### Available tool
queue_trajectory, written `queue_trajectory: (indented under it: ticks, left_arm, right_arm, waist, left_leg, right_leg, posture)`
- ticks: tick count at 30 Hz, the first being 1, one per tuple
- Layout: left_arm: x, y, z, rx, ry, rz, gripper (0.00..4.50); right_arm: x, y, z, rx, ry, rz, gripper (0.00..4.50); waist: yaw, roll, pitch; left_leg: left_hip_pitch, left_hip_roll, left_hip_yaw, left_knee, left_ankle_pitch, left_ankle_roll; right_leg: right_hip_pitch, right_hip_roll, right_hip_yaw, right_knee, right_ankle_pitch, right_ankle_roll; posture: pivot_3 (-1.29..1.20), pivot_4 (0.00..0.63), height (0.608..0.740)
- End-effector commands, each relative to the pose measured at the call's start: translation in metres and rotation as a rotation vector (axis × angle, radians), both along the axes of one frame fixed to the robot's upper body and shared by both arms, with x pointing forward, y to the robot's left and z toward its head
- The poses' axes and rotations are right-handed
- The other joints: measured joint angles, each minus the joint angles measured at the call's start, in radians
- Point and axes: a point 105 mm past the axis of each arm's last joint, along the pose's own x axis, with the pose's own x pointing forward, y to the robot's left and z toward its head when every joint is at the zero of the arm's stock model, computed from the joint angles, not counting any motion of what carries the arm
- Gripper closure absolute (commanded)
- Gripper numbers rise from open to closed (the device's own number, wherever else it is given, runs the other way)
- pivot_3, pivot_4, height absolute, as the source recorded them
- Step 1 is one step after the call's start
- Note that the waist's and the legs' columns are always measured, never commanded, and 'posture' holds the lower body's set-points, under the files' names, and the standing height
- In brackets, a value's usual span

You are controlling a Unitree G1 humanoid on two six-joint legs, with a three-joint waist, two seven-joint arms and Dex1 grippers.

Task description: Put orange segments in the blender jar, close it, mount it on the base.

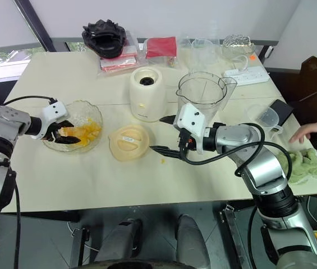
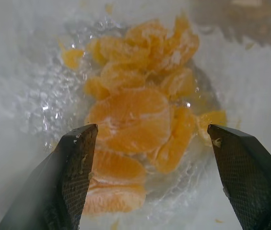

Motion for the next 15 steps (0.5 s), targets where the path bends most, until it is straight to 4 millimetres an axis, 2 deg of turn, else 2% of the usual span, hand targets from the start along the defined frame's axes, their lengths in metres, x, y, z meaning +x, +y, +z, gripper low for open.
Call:
queue_trajectory:
  ticks: [1,15]
  left_arm:
    - [0.005,0.002,0.002,-0.005,-0.062,0.025,0.67]
    - [0.006,0.007,-0.024,0.012,-0.111,0.119,0.67]
  right_arm:
    - [-0.005,-0.001,0.014,0.012,-0.056,0.005,0.14]
    - [-0.006,-0.001,0.015,0.004,-0.057,-0.007,0.14]
  waist:
    - [0.000,0.000,0.000]
    - [0.000,0.000,0.000]
  left_leg:
    - [0.000,0.000,0.000,0.000,0.000,0.000]
    - [0.000,0.000,0.000,0.003,0.000,0.000]
  right_leg:
    - [0.000,0.000,0.000,0.000,0.000,0.000]
    - [0.000,0.000,0.000,0.003,0.000,0.000]
  posture:
    - [0.00,0.150,0.740]
    - [0.00,0.150,0.740]
